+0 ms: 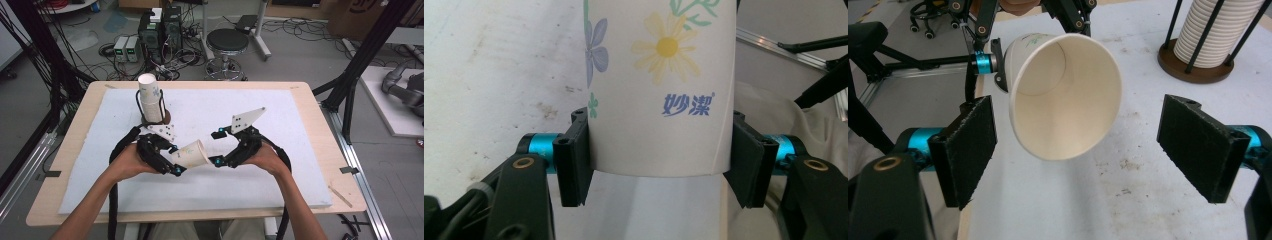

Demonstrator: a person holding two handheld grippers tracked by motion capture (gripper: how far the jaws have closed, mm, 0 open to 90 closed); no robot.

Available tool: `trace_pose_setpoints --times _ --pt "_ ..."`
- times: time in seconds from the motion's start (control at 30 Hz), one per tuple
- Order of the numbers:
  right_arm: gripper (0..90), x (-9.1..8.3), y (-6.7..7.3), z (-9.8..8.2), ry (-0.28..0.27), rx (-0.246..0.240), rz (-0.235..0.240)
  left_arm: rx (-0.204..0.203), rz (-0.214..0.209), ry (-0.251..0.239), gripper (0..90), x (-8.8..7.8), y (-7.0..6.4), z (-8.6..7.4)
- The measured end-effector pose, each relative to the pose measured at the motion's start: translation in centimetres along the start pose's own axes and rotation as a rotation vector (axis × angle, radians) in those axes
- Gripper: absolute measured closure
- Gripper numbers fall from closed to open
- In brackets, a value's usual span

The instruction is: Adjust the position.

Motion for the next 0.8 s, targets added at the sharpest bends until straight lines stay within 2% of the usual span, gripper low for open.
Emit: trace_pose_setpoints --times 0.43,0.67,0.8 --pt "16.5 -0.3 -0.6 -1.0 -0.033 0.032 -0.016 0.012 0.012 -0.123 37.1 -0.3 0.4 0.0" --pt "16.5 -0.4 -0.6 -1.4 -0.061 0.045 -0.02 -0.01 0.005 -0.234 37.1 -0.5 0.5 -0.6" --pt "16.5 -0.4 -0.6 -1.7 -0.073 0.059 -0.018 -0.003 0.009 -0.291 37.1 -0.6 0.6 -0.9"
Point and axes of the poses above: each handheld gripper's, and its own axes: x roughly forward along the jaws, z roughly out of its top, y roughly to its left, the point moved 3 cm from there along x, roughly forward along the jaws, and after that the axes turned 3 degrees about -y, right-handed, at the moved point
